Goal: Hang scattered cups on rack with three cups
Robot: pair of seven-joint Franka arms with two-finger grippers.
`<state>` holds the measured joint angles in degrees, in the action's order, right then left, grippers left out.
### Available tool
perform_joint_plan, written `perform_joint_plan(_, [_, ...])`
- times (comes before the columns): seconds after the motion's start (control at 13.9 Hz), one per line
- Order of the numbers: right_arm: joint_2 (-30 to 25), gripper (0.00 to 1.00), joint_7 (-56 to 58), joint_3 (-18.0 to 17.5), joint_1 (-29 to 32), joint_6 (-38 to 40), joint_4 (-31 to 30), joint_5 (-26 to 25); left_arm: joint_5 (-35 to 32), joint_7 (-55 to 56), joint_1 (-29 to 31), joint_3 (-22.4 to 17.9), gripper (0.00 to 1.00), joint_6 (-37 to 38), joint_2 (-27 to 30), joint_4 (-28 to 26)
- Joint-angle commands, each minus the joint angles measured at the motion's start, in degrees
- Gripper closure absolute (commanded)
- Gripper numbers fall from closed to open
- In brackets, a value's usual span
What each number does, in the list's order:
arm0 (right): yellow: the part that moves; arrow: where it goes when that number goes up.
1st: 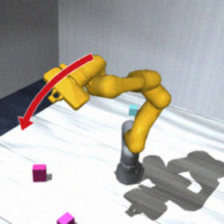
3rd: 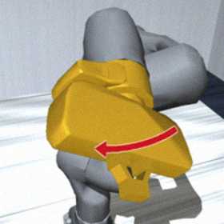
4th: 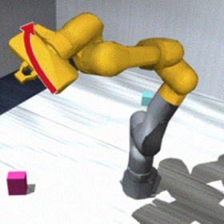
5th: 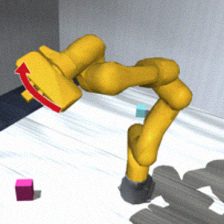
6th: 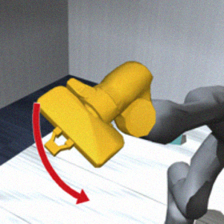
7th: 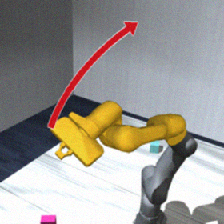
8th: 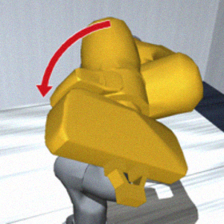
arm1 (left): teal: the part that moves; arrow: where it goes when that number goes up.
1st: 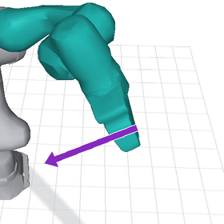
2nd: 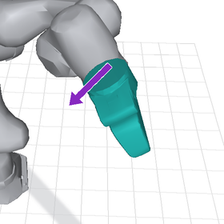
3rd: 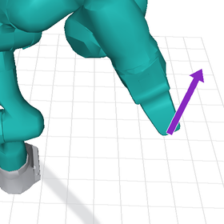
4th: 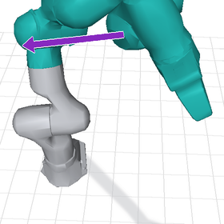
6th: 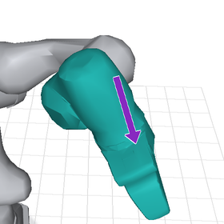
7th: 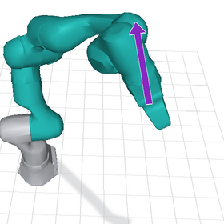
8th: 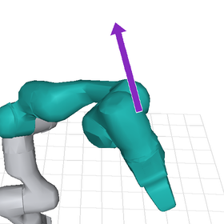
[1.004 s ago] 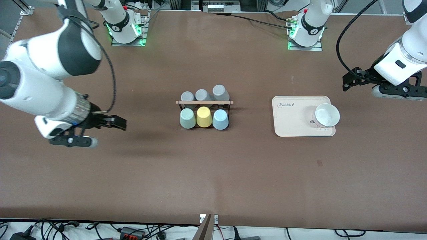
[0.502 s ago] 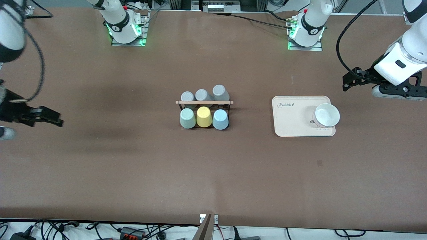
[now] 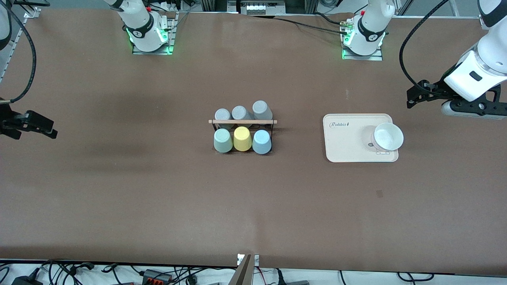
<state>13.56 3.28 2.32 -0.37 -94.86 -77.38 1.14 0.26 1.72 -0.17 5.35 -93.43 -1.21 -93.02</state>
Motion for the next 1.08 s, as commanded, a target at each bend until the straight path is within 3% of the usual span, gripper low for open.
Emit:
perform_joint_plan(0.0, [-9.3, 0.0, 0.2, -0.3, 0.2, -4.8, -14.3, -1.0, -0.9, -1.0, 0.0, 0.0, 0.0, 1.1, -0.2, 1.2])
perform_joint_plan(0.29, [-15.9, 0.0, 0.2, -0.4, 0.0, -6.5, -23.8, -1.0, -0.9, -1.0, 0.0, 0.0, 0.0, 1.1, -0.2, 1.2])
perform_joint_plan(1.0, [-16.6, 0.0, 0.6, 0.0, 0.2, -2.1, -22.2, -0.9, -0.8, -1.0, 0.2, 0.0, 0.0, 1.1, -0.2, 1.2])
